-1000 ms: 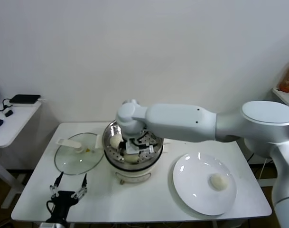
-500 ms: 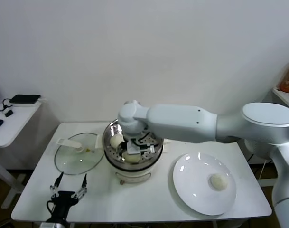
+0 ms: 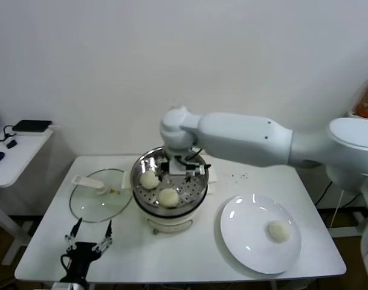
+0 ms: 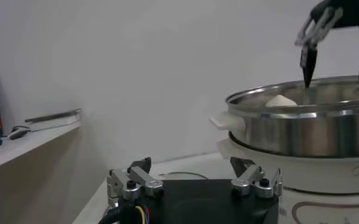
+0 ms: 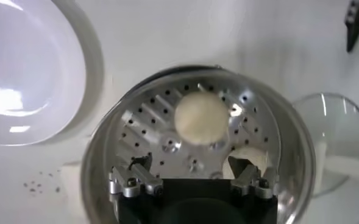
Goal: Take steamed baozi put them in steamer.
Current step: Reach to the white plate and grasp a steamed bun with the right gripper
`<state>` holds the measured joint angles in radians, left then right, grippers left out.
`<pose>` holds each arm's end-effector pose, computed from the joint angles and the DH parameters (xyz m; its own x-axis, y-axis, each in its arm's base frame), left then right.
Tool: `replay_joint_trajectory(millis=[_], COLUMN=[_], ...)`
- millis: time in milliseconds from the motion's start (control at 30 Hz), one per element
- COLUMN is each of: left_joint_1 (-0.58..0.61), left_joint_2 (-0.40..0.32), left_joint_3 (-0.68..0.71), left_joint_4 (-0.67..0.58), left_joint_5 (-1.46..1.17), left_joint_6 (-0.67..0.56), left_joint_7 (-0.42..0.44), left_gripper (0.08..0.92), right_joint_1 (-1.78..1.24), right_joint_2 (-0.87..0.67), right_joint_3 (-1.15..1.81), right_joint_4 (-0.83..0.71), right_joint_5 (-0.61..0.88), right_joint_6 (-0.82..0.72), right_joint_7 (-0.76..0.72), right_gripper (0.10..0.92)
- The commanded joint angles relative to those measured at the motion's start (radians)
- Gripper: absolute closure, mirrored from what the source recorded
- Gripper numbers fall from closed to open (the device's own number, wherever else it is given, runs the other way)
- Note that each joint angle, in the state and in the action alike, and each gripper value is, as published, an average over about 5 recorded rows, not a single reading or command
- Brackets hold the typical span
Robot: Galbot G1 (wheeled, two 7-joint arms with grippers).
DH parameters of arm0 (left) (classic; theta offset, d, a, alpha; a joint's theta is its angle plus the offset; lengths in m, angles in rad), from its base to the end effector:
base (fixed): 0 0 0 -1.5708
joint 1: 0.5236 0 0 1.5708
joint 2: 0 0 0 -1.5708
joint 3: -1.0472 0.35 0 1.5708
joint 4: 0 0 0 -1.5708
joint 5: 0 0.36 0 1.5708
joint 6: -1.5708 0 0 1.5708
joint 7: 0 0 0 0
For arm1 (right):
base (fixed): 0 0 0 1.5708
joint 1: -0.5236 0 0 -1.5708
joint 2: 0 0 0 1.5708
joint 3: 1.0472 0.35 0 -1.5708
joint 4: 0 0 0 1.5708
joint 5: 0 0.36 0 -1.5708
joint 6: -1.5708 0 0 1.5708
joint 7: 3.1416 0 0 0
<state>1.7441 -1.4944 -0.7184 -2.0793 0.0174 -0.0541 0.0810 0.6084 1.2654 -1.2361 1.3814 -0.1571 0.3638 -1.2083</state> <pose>0.1277 0.0740 -0.3280 -0.9905 -0.0423 0.1311 -0.0170 0.9819 0.1885 0.5067 0.2056 -0.0236 -0.2046 -0.1070 0.9730 -0.0784 -0.9890 -0.1253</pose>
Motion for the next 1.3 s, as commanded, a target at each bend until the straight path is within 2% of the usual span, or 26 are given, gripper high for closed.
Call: replay_joint_trajectory(millis=[33,133,367,567,767,1067,1300], left_joint_1=[-0.002,-0.011,-0.03,-0.039,-0.037,-0.018,-0.019], left_joint_2=[0.002,0.002,0.002,0.01,0.021,0.026,0.022], left_joint_3=[0.008,0.02,0.06,0.079,0.075,0.059,0.059], left_joint_4=[-0.003,-0.001,-0.005,-0.006,-0.01,-0.016,-0.004], left_joint_5=[0.0,0.0,0.004,0.009,0.003,-0.012,-0.005], left_joint_6=[-0.001,-0.002,-0.003,-0.001,-0.001,-0.002,0.001], left_joint_7=[0.001,0.001,0.003,0.003,0.003,-0.006,-0.008], left_gripper=[0.177,0.177,0.177,0.177,0.177,0.177,0.177], right_joint_1=[0.196,0.234,0.293,0.246,0.14,-0.179,-0.417], right_joint_2=[-0.21,-0.312,-0.547,-0.701,-0.792,-0.859,-0.871], right_joint_3=[-0.177,-0.251,-0.373,-0.396,-0.371,-0.189,0.002], right_joint_4=[0.011,0.051,0.089,0.081,0.107,0.12,0.069], right_joint_5=[0.414,0.543,0.638,0.566,0.506,0.359,0.271], right_joint_6=[-0.298,-0.445,-0.591,-0.63,-0.652,-0.646,-0.623], right_joint_7=[0.176,0.26,0.199,0.146,0.14,0.163,0.172], right_gripper=[0.203,0.203,0.203,0.203,0.203,0.203,0.203])
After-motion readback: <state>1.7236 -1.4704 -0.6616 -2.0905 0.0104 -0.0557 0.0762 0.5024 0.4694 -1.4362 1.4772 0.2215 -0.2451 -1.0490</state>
